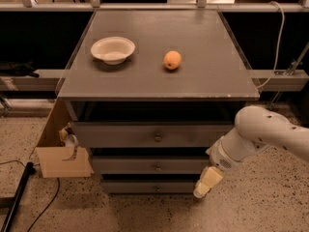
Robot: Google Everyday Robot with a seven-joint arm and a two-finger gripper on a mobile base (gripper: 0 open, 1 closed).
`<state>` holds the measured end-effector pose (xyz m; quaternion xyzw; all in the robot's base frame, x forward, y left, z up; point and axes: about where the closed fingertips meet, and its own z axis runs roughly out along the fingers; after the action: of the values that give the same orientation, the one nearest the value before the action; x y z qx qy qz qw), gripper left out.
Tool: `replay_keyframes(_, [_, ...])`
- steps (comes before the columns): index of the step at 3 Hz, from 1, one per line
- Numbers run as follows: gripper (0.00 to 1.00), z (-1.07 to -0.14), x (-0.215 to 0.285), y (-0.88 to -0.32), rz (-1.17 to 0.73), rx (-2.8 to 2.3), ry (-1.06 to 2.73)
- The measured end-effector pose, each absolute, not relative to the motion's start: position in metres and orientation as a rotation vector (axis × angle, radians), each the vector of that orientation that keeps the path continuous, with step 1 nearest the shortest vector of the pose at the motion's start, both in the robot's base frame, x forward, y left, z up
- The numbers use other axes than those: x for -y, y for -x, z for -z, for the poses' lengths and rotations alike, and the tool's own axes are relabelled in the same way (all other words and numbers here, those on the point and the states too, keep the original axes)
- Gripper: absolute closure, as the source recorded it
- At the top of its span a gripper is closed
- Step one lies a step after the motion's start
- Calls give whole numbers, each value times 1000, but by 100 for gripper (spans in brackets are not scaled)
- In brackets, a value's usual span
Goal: Open middle drawer
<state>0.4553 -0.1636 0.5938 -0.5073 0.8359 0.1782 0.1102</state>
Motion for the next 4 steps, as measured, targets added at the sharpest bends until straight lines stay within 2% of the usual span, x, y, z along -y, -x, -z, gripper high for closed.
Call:
replay_keyframes(2, [0, -544, 155, -450, -570, -2497, 1498])
replay_keyframes(4, [0, -510, 140, -460, -499, -2450, 1469])
